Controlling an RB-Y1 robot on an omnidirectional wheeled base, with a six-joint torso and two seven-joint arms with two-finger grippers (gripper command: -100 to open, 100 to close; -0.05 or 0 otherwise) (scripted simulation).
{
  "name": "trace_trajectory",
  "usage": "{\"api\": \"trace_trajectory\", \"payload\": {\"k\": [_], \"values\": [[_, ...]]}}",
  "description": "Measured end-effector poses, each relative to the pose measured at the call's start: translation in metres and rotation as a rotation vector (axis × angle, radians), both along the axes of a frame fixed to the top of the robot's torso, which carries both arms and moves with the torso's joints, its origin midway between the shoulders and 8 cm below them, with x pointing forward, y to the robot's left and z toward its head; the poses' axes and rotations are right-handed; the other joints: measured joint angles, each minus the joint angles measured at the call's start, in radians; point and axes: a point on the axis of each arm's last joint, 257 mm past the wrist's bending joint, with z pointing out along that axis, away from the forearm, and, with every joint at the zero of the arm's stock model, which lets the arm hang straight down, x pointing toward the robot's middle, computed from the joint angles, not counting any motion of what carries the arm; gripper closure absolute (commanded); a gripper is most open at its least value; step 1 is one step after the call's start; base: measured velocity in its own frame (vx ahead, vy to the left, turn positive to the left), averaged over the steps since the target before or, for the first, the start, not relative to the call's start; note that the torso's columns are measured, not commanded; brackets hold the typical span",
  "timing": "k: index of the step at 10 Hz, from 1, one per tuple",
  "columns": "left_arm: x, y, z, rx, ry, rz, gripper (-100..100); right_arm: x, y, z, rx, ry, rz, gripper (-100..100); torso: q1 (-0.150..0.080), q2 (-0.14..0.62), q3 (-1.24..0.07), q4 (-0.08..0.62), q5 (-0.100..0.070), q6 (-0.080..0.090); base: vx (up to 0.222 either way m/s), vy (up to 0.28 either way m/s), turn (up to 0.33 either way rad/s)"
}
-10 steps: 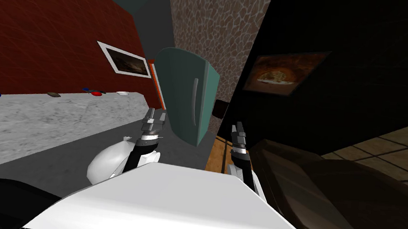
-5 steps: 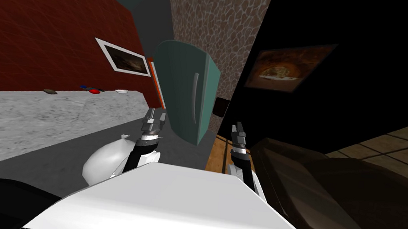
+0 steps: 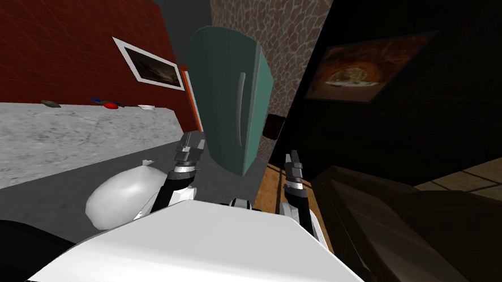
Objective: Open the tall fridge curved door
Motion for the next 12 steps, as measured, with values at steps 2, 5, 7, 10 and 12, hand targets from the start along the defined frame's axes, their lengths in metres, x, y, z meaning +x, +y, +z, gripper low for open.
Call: {"api": "trace_trajectory", "payload": {"k": [2, 5, 7, 10, 12], "values": [[0.005, 0.001, -0.010, 0.053, 0.023, -0.001, -100, 0.000, 0.000, 0.000, 0.000, 0.000, 0.000, 0, -0.001, 0.009, -0.026, 0.012, 0.000, 0.000, 0.112, -0.062, 0.037], [0.011, 0.004, -0.030, 0.115, 0.059, 0.015, -100, 0.000, 0.000, 0.000, 0.000, 0.000, 0.000, 0, 0.002, 0.016, -0.023, 0.015, 0.000, 0.000, 0.096, -0.051, 0.031], [0.017, 0.008, -0.044, 0.148, 0.081, 0.032, -100, 0.000, 0.000, 0.000, 0.000, 0.000, 0.000, 0, 0.001, 0.015, -0.024, 0.014, 0.000, 0.000, 0.101, -0.051, 0.038], [0.023, 0.017, -0.069, 0.197, 0.118, 0.063, -100, 0.000, 0.000, 0.000, 0.000, 0.000, 0.000, 0, -0.001, 0.013, -0.025, 0.014, 0.000, 0.000, 0.134, -0.079, 0.038], [0.025, 0.025, -0.086, 0.230, 0.144, 0.087, -100, 0.000, 0.000, 0.000, 0.000, 0.000, 0.000, 0, 0.001, 0.014, -0.024, 0.014, 0.000, 0.000, 0.137, -0.085, 0.050]]}}
